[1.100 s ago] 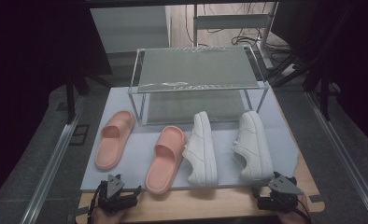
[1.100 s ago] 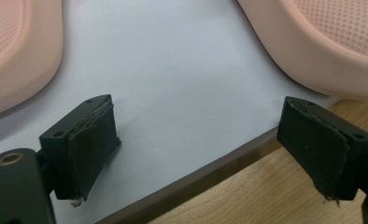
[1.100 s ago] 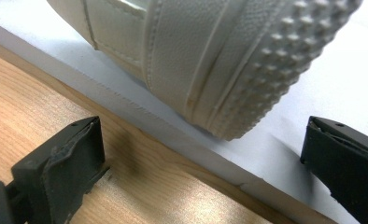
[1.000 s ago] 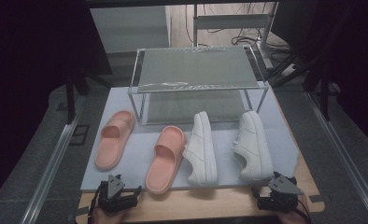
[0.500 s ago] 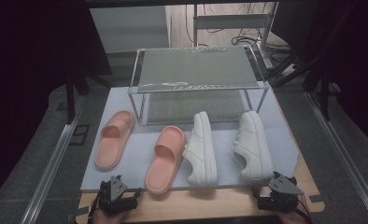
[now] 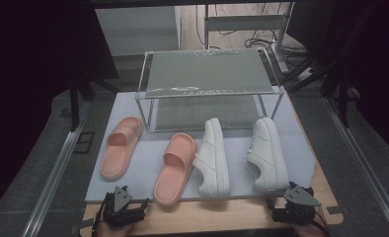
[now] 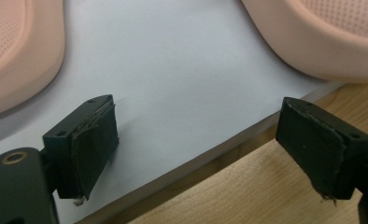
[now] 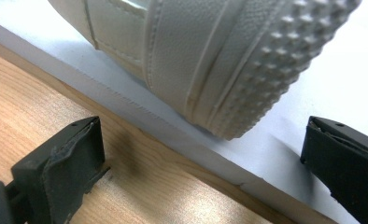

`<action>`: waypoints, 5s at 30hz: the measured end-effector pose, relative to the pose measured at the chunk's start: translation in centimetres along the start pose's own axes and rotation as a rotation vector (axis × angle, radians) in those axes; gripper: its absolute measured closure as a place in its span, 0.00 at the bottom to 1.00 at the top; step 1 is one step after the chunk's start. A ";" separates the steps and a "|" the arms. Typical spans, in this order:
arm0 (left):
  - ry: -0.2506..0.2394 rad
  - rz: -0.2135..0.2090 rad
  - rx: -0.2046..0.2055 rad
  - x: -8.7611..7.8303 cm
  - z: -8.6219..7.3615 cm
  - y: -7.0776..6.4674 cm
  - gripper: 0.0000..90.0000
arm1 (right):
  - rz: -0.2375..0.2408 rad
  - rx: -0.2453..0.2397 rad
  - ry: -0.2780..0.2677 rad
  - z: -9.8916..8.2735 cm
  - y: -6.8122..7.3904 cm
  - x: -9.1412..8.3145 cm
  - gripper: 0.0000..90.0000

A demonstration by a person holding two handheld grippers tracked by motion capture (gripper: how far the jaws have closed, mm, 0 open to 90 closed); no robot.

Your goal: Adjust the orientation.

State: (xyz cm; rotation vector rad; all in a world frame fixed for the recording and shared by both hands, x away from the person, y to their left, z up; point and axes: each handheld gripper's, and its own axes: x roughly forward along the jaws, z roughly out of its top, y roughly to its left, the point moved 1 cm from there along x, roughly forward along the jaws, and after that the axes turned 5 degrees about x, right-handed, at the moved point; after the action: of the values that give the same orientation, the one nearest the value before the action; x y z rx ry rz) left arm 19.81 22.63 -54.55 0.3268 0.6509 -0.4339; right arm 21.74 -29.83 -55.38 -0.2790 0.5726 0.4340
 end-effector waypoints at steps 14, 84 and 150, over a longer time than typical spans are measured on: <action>-0.069 -0.044 -0.045 -1.0 0.6 0.9 0.15 | -0.001 -0.001 -0.001 0.0 0.0 0.0 0.00; -0.074 0.014 -0.197 3.4 8.5 10.0 0.63 | 0.003 -0.006 -0.004 0.0 -0.1 0.0 0.00; -0.045 0.065 -0.183 2.3 8.4 12.3 0.95 | 0.000 -0.007 -0.006 -0.1 -0.1 0.0 0.00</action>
State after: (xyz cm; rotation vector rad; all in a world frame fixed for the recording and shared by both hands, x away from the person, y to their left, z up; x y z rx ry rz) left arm 31.67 29.01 -47.83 0.1632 0.6290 -0.3162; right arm 21.74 -29.91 -55.41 -0.2839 0.5657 0.4367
